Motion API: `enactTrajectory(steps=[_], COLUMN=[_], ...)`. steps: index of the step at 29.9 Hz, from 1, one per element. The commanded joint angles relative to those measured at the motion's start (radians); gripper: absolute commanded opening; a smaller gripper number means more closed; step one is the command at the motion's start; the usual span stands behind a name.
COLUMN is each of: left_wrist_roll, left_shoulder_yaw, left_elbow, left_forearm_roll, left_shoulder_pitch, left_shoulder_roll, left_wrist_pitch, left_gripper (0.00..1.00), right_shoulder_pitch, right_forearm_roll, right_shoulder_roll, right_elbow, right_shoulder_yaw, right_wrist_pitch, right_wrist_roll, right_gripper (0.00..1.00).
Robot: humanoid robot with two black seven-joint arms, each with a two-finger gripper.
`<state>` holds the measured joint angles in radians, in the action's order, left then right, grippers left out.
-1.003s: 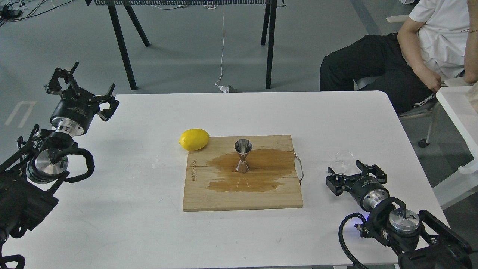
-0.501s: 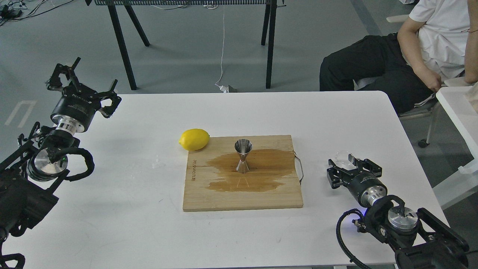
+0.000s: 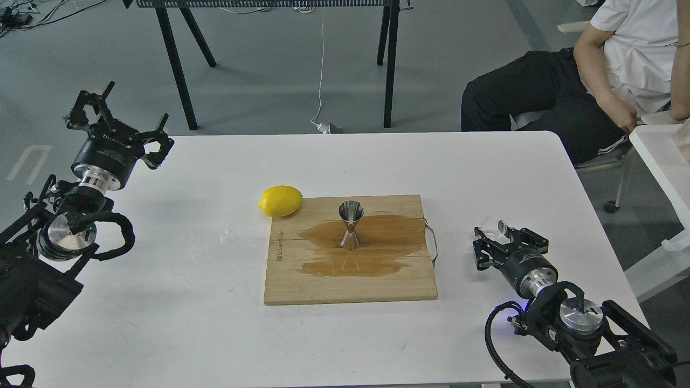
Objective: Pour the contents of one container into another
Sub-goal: 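Move the right gripper toward the small clear glass cup, then grasp the clear glass cup with the right gripper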
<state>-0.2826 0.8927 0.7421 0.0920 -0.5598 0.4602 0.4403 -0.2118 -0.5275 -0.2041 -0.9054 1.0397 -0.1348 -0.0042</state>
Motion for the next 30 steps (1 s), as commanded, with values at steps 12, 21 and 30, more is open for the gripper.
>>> enactTrajectory(steps=[12, 21, 30], left_wrist_roll=[-0.003, -0.003, -0.003], left_shoulder_yaw=[0.000, 0.002, 0.002], left_elbow=[0.003, 0.003, 0.003], left_forearm_roll=[0.000, 0.000, 0.000], left_shoulder_pitch=[0.001, 0.001, 0.001], left_shoulder_roll=[0.008, 0.009, 0.009], left_wrist_pitch=[0.000, 0.000, 0.000], left_gripper=[1.00, 1.00, 1.00], right_shoulder_pitch=[-0.001, -0.092, -0.135], right_forearm_roll=[0.004, 0.272, 0.638], right_shoulder_roll=[-0.069, -0.086, 0.064], right_elbow=[-0.228, -0.432, -0.471], right_shoulder_yaw=[0.006, -0.007, -0.090], right_wrist_pitch=[0.024, 0.228, 0.270], right_wrist_roll=[-0.010, -0.008, -0.008], right_gripper=[0.44, 0.44, 0.44])
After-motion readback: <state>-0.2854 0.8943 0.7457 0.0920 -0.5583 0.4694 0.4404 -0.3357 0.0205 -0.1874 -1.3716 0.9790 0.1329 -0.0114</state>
